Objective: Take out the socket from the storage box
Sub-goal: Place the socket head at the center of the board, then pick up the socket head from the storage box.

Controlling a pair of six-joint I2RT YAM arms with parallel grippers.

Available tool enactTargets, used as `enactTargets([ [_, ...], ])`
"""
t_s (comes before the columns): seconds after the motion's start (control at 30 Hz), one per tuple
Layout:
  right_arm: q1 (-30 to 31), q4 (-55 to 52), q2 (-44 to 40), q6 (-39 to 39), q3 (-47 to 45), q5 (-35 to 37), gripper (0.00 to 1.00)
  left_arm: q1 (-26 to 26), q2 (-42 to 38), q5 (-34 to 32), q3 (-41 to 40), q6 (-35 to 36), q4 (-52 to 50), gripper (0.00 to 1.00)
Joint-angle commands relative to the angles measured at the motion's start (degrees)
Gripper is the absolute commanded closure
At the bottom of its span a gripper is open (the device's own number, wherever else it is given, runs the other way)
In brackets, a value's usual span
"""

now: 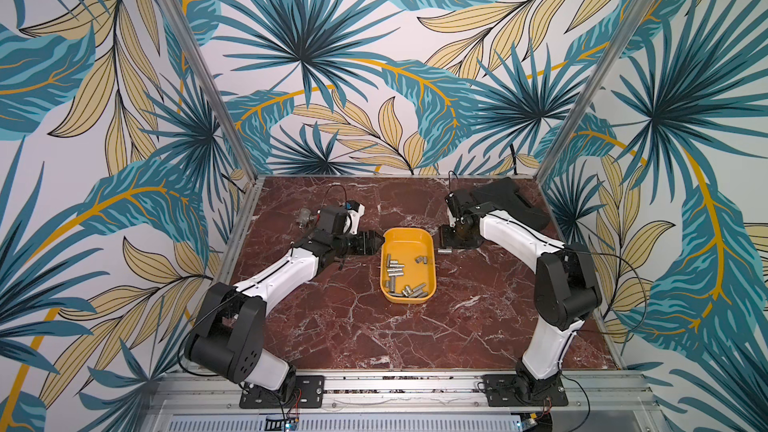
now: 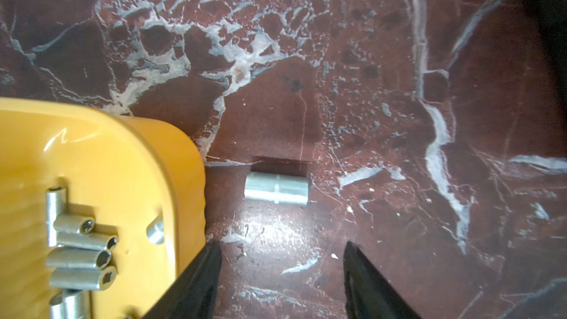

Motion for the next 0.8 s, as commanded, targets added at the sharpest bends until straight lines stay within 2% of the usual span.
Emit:
enactTargets([
  [0.0, -0.8, -0.8, -4.1, 2.1, -3.4, 1.9, 0.35, -3.7, 3.7, -2.2, 7.6, 8.2, -10.3, 0.28],
  [0.1, -1.4, 1.1, -7.6, 3.8, -6.2, 0.0, 0.35, -6.8, 6.7, -4.5, 12.2, 11.5, -13.7, 0.39],
  [0.27, -1.7, 2.5, -12.0, 5.2, -9.8, 0.1, 0.35, -10.4, 12.0, -5.7, 18.9, 15.4, -17.5, 0.46],
  [0.4, -2.1, 2.4, -14.0, 5.6, -11.2, 0.6, 0.35, -12.4, 16.9, -3.0, 23.3, 18.9, -20.1, 0.46],
  [0.57, -2.3, 2.7, -16.4, 6.1, -13.5, -0.4, 0.35, -13.2, 23.7, -3.3, 28.8, 19.7, -22.9, 0.46],
  [0.77, -3.1, 2.1, -17.9, 6.5, -15.1, -0.1, 0.35, -14.3, 28.4, -3.7, 33.5, 20.7, -24.0, 0.45],
])
